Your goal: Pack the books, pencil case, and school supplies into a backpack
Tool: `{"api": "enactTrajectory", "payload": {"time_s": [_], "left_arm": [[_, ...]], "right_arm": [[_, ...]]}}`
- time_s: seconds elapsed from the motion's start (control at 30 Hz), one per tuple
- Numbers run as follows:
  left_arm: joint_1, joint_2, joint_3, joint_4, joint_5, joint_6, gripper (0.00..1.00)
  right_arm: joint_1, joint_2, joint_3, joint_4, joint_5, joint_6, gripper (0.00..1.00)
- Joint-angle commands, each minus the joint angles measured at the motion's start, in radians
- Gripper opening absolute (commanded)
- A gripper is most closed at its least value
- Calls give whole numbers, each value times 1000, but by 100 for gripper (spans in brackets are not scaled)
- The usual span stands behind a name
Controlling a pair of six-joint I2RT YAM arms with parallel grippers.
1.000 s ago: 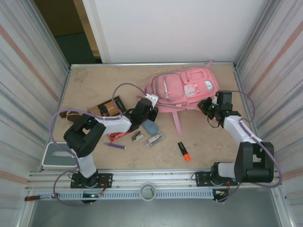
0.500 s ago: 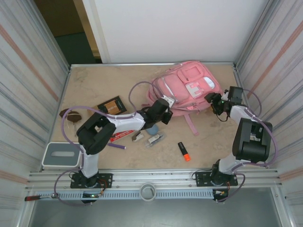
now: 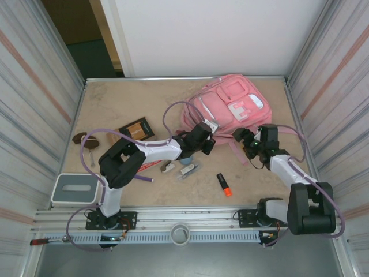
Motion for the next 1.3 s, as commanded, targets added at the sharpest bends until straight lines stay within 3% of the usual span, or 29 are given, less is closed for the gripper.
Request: {"api": "enactTrajectory", "payload": {"time_s": [0.0,0.1,0.2,0.37,0.47,0.53,0.6,0.73,0.83,1.1,1.27], "left_arm": [[-10,-20,-16,54,13,-14,0],[-11,-33,-38,68,10,-18,0],[-11,-47,-56,75,8,-17,0],[-8,-83,-113,100,-13,8,0],[6,-102,-145,105,-10,14,0],[16,-107,-162,111,6,16,0],[24,-109,-168,113,23,16,0],[32,-118,-173,115,72,16,0],[51,-132,-176,115,144,7,0],[166,-173,-151,84,452,-20,0],[192,-169,-131,56,492,-9,0]], "right_arm": [[54,59,30,99,122,86,77],[80,141,47,169,149,115,66],[85,211,53,215,152,132,46],[71,187,31,194,223,88,16],[44,157,34,155,234,14,10],[31,154,61,107,201,-75,15],[42,143,95,29,199,-182,27],[114,11,91,-85,325,-429,57],[153,-91,72,-96,349,-592,67],[273,-121,47,37,400,-988,80],[318,-80,0,175,338,-1246,78]]}}
